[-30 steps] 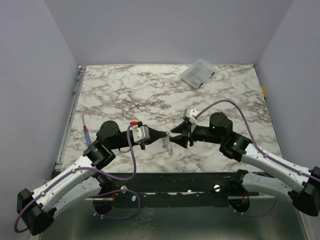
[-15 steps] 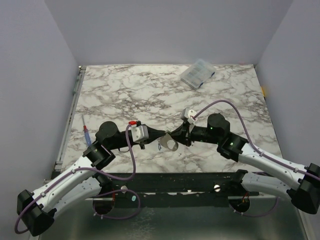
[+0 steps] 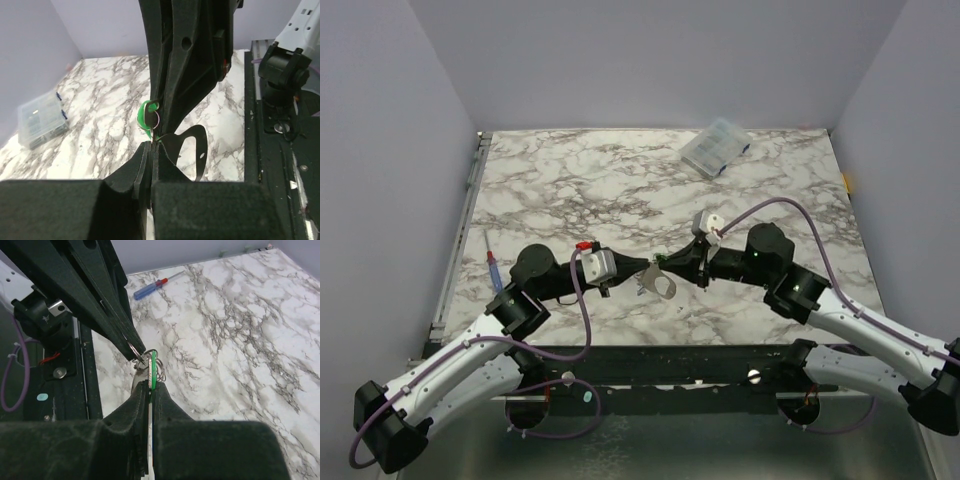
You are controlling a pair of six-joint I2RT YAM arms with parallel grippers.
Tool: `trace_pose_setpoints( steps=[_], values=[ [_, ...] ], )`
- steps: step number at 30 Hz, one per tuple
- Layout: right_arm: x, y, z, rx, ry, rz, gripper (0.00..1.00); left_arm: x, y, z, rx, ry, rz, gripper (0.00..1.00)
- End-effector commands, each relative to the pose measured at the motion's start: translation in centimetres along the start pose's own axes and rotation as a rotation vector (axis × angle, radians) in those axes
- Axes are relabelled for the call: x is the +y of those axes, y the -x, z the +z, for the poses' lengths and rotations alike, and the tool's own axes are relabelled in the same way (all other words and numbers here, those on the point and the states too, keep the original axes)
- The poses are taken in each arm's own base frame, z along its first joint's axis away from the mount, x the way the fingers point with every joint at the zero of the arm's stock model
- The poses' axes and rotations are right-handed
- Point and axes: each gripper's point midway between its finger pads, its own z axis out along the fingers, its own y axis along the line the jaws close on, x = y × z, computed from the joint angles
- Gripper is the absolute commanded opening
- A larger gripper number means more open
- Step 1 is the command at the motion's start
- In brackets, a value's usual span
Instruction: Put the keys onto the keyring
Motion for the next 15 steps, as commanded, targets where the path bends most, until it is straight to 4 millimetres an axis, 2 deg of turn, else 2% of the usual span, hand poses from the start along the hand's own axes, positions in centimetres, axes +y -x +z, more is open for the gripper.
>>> trace_pose_setpoints(
  steps=[1,3,7,11,15],
  values=[
    [-1.3,2.0,-0.5,0.017,-0.066,-0.045,0.01,1.0,0.4,-0.3,-0.021,0.066,0.006,0.11],
    [-1.5,2.1,-0.6,0.044,-0.07,-0.049,0.01,1.1,0.3,-0.3,-0.019,0.074,0.001,0.33],
    [-2.0,2.3,-0.4,0.093,-0.082,-0.059,0.01,1.2,0.5,-0.3,-0.024,0.081,-0.007,0.63],
    [-2.8,2.0,0.0,0.156,-0.103,-0.06,0.01,1.8,1.0,-0.7,-0.036,0.118,0.006,0.77],
    [-4.2,0.6,0.9,0.248,-0.147,-0.043,0.01,3.5,1.4,-1.8,-0.031,0.228,0.048,0.84]
  ],
)
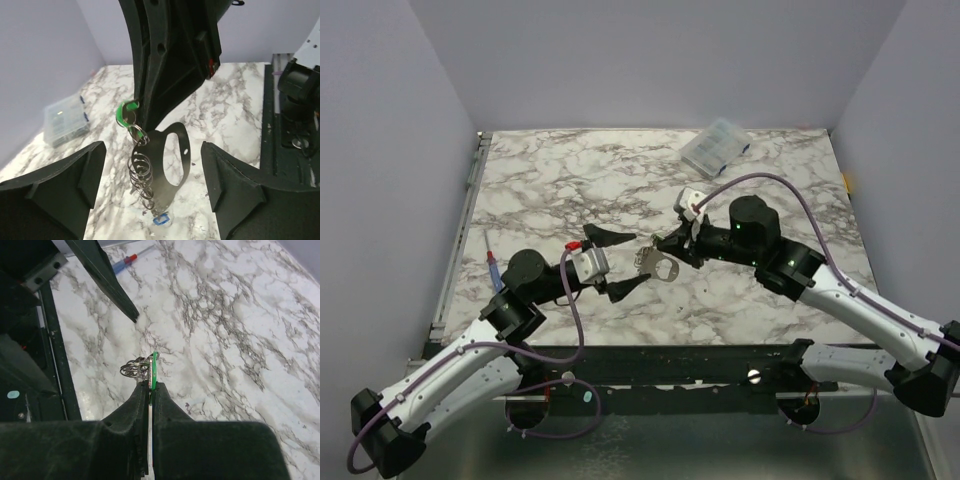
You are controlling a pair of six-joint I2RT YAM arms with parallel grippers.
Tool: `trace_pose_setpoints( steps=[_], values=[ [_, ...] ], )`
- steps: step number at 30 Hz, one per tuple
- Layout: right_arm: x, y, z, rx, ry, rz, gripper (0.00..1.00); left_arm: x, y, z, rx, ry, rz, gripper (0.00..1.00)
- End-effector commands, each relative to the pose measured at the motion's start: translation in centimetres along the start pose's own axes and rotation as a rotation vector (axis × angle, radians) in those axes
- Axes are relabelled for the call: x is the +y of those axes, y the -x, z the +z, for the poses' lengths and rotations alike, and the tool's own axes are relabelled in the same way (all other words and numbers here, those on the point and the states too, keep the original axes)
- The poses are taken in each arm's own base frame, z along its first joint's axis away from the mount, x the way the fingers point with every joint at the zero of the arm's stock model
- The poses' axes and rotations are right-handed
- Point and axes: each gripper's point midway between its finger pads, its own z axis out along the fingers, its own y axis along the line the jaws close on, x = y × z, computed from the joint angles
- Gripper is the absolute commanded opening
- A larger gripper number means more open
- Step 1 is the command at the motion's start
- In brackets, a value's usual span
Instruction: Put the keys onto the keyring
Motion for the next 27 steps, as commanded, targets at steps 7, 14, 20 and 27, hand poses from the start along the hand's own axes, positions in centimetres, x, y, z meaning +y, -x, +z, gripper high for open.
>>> trace_pose_setpoints(
  steps=[7,14,20,27],
  values=[
    [-3.7,-3.2,4.0,0.188,-0.132,0.068,0.01,8.5,1.1,-4.7,0.021,0.53,0.114,0.85],
    [-3.3,-3.9,11.1,0.227,-0.052,0.206,0.01,11.5,0.9,-7.5,0.06,0.739,0.137,0.85],
    [-3.0,-2.7,16.2,0.209,-0.009,0.317,0.01,12.8,1.3,-9.8,0.058,0.867,0.143,0.85],
    [-4.3,-7.9,15.9,0.304,-0.11,0.293,0.01,13.3,1.6,-10.9,0.041,0.92,0.15,0.84]
  ],
)
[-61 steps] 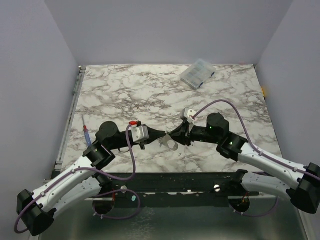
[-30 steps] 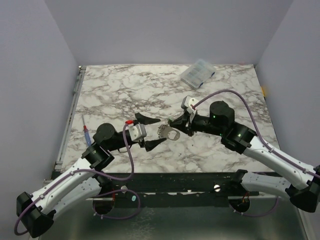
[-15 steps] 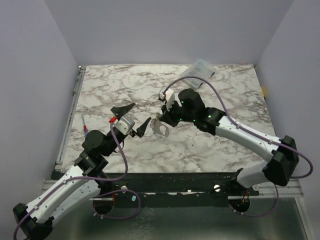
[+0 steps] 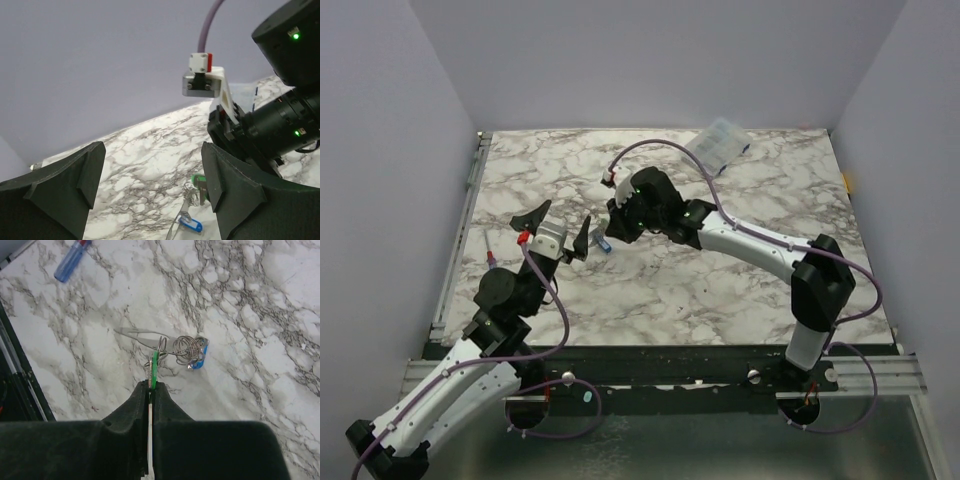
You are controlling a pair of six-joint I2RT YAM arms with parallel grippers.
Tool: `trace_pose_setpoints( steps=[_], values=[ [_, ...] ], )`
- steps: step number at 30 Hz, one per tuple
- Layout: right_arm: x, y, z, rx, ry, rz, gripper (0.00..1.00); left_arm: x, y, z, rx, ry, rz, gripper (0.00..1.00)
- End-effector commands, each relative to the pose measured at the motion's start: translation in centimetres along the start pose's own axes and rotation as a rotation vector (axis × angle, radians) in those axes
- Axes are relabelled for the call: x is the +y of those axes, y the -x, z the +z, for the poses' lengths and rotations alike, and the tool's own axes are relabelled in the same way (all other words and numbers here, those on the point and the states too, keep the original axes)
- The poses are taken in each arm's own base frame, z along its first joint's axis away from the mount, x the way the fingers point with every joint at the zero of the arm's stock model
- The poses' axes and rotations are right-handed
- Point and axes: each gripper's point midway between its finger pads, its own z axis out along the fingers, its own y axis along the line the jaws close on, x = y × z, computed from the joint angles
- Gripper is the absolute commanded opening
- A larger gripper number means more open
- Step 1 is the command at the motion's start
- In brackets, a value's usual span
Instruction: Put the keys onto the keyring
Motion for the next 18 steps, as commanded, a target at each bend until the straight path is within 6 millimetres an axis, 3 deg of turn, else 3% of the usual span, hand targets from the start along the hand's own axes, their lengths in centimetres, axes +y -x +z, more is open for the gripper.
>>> trace_pose_setpoints(
  steps=[1,6,9,12,18],
  values=[
    [-1.2,-3.1,-0.3,0.043,-0.062,-0.022,0.01,1.3,-0.1,-0.1,-0.002,0.067,0.008,0.84],
    [-2.3,-12.2,-1.1,0.237,-0.092,-0.025,0.01,0.8,-0.2,0.2,-0.003,0.036,0.0,0.84],
    [-3.3,-16.2,-1.9,0.355,-0.146,-0.013,0.01,0.6,-0.3,0.3,-0.001,0.024,0.0,0.84],
    [-4.8,-18.5,-3.1,0.437,-0.222,-0.044,0.01,0.5,-0.5,0.4,0.004,0.018,0.003,0.84],
    [-6.2,-21.0,-4.5,0.573,-0.284,-0.095,0.01,0.5,-0.6,0.4,0.006,0.016,0.004,0.84]
  ],
)
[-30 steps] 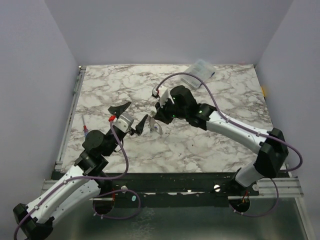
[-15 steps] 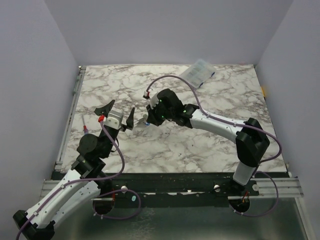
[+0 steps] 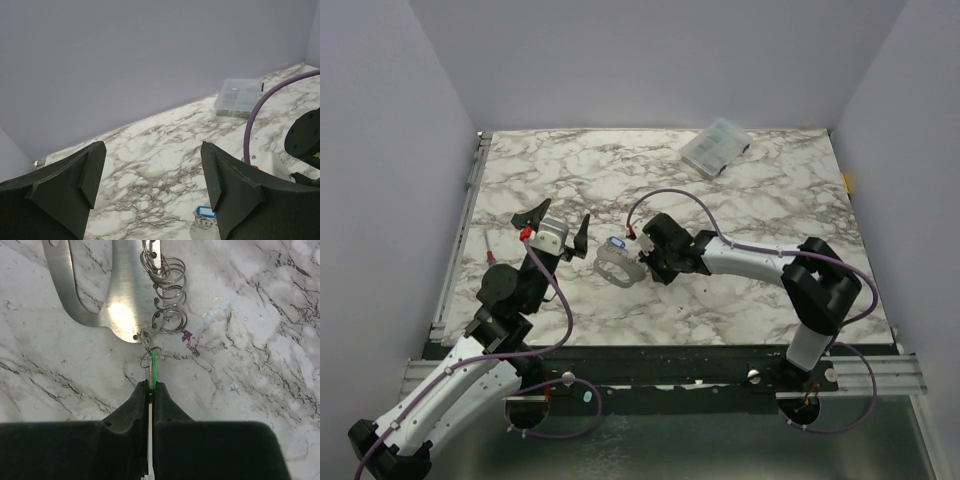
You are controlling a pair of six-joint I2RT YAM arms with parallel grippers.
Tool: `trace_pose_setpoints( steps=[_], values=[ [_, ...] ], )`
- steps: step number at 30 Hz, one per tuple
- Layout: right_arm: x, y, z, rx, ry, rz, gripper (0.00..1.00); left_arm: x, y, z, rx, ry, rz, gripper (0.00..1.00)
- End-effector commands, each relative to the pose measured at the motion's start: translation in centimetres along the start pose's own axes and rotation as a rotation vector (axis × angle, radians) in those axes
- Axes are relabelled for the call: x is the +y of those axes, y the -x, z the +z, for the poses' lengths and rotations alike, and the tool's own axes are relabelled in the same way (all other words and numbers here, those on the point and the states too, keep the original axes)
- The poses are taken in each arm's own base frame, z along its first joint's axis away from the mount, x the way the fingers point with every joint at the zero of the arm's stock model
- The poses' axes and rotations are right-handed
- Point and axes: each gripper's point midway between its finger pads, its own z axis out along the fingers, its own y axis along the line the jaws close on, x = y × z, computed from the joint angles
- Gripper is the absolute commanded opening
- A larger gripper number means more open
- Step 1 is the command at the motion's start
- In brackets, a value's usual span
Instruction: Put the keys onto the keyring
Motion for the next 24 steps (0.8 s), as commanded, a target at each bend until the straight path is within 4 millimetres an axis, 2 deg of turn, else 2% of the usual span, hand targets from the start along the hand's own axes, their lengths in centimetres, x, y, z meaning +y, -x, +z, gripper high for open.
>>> trace_pose_setpoints(
  steps=[1,8,17,21,22,24],
  values=[
    [-2.0,-3.3,0.1,0.159,-0.102,-0.066,0.01,-0.2,0.0,0.1,-0.009,-0.012,-0.006,0.83],
    [-3.6,-7.1,0.4,0.366,-0.176,-0.106,0.01,-0.3,-0.2,0.2,-0.004,-0.018,-0.003,0.84],
    [-4.6,-8.2,-1.5,0.483,-0.245,-0.106,0.03,-0.3,-0.3,0.1,-0.003,-0.018,0.002,0.84],
    [-4.7,-8.4,-2.0,0.492,-0.265,-0.078,0.11,-0.2,-0.3,0.1,-0.004,-0.015,0.005,0.84],
    [-4.8,-8.5,-2.2,0.495,-0.276,-0.072,0.17,-0.2,-0.4,0.1,-0.002,-0.014,0.007,0.84],
    [-5.1,-8.7,-2.7,0.492,-0.303,-0.059,0.36,-0.2,-0.4,0.1,-0.001,-0.015,0.007,0.84]
  ],
)
